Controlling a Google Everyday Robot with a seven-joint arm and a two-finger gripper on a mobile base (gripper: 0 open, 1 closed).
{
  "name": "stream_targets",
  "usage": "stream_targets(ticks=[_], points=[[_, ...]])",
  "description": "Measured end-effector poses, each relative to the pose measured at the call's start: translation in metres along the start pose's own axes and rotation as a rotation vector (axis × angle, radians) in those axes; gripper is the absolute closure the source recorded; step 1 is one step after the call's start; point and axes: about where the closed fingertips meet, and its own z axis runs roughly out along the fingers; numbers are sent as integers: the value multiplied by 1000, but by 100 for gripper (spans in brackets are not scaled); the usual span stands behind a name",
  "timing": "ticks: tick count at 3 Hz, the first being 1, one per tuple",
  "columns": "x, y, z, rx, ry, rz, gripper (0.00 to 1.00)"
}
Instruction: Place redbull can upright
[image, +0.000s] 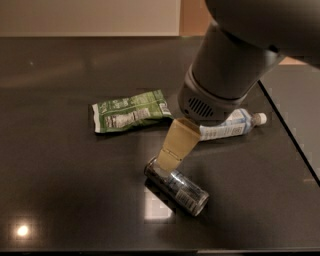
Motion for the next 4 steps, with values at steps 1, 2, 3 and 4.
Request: stream_targets(ticks=[1, 2, 3, 4], points=[[-5, 25, 19, -14, 39, -12, 0], [-5, 39, 45, -25, 98, -18, 0], [-4, 46, 60, -31, 133, -19, 0], [0, 52, 79, -45, 177, -14, 0]])
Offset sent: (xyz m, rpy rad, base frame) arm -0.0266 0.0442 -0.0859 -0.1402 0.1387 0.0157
